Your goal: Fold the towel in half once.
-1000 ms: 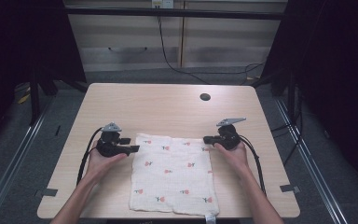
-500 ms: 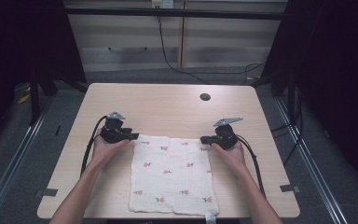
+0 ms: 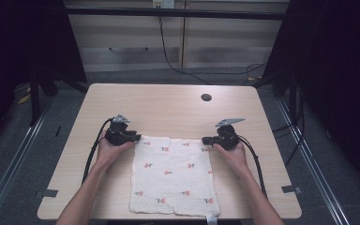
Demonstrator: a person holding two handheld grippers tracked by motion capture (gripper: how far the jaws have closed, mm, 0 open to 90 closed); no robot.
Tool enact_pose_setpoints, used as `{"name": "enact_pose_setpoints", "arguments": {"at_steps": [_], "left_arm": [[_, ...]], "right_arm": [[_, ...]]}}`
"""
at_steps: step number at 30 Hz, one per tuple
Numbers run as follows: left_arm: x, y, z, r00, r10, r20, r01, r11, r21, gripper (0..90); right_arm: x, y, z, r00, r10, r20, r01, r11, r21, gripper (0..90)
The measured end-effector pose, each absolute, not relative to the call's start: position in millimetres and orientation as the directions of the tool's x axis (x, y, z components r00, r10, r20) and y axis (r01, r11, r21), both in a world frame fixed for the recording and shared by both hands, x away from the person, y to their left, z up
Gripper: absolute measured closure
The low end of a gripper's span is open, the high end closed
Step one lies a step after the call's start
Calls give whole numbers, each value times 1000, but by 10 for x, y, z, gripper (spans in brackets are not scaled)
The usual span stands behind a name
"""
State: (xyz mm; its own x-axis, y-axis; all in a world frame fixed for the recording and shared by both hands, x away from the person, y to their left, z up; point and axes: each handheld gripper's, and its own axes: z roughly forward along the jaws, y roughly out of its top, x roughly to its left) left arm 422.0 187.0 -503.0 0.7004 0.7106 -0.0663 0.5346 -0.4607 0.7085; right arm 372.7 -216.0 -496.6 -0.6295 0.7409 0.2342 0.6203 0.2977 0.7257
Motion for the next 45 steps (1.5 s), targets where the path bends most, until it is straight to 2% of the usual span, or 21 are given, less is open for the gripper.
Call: {"name": "enact_pose_setpoints", "arguments": {"at_steps": [1, 3, 5, 8, 11, 16, 19, 27, 35, 40, 45], "left_arm": [[4218, 1865, -5033, 709, 702, -72, 530, -462, 711, 739], [4219, 1864, -5041, 720, 691, -74, 522, -467, 714, 847], [4215, 1869, -5054, 714, 696, -78, 520, -452, 725, 875], [4204, 1871, -5061, 706, 703, -87, 524, -437, 731, 881], [4173, 1918, -5067, 701, 698, -150, 537, -376, 755, 880], [4134, 1967, -5044, 695, 698, -171, 542, -354, 762, 880], [4106, 2011, -4968, 711, 671, -212, 538, -324, 779, 880], [4059, 2018, -4801, 740, 626, -246, 505, -277, 817, 881], [4060, 2023, -4756, 739, 621, -263, 508, -256, 822, 881], [4079, 1977, -4657, 752, 620, -223, 493, -304, 815, 881], [4130, 2033, -4344, 747, 636, -191, 459, -286, 841, 881]], "right_arm": [[3726, -2160, -4965, -630, 740, 235, 620, 297, 726, 870], [3716, -2148, -4954, -636, 736, 233, 609, 293, 737, 870], [3712, -2140, -4945, -636, 736, 232, 608, 294, 737, 870], [3722, -2159, -4956, -632, 738, 237, 613, 289, 735, 870], [3727, -2186, -4952, -628, 741, 240, 614, 282, 737, 871], [3703, -2223, -4910, -627, 737, 252, 607, 260, 751, 871], [3666, -2244, -4888, -624, 740, 252, 607, 255, 752, 871], [3646, -2288, -4824, -622, 747, 234, 586, 246, 772, 872], [3665, -2312, -4710, -639, 732, 238, 565, 236, 791, 873], [3714, -2310, -4609, -640, 735, 225, 554, 238, 798, 874], [3788, -2322, -4434, -639, 743, 200, 537, 244, 808, 874]]}}
